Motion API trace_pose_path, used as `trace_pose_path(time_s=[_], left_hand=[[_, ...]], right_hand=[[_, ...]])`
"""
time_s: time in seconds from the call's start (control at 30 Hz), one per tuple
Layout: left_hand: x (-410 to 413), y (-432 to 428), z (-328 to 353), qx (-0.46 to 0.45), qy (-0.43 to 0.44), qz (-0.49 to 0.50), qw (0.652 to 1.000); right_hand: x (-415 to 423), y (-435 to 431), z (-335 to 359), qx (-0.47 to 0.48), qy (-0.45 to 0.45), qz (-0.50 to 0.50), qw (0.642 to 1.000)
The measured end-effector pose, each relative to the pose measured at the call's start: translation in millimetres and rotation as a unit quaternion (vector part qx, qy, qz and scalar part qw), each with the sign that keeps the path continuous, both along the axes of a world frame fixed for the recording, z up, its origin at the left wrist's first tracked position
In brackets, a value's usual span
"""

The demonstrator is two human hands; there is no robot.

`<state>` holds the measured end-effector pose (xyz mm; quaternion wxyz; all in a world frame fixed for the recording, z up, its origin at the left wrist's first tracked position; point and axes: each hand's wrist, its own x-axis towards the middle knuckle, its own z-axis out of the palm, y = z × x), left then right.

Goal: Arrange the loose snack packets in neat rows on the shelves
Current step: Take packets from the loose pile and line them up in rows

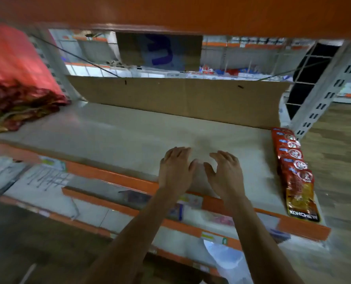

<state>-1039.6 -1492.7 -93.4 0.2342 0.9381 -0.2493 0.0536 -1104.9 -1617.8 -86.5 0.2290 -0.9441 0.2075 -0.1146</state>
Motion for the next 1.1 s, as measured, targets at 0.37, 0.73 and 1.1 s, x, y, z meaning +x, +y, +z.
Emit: trace_pose_path(time_s=[0.37,0.73,1.1], left_hand=[[76.7,208.3,1.7,0.028,0.002,0.139,0.99],[141.0,347.5,0.6,0.055,0.025,0.234,0.97],[249.9,432.9,8.6,0.076,0.016,0.275,0.958]], right_hand=[[105.2,193.8,-3.5,-0.04,0.007,0.101,0.994],[197.4,334.9,-0.7,-0.01,0.012,0.187,0.982],[317.2,424.1,-0.3,0.019,0.012,0.243,0.97]])
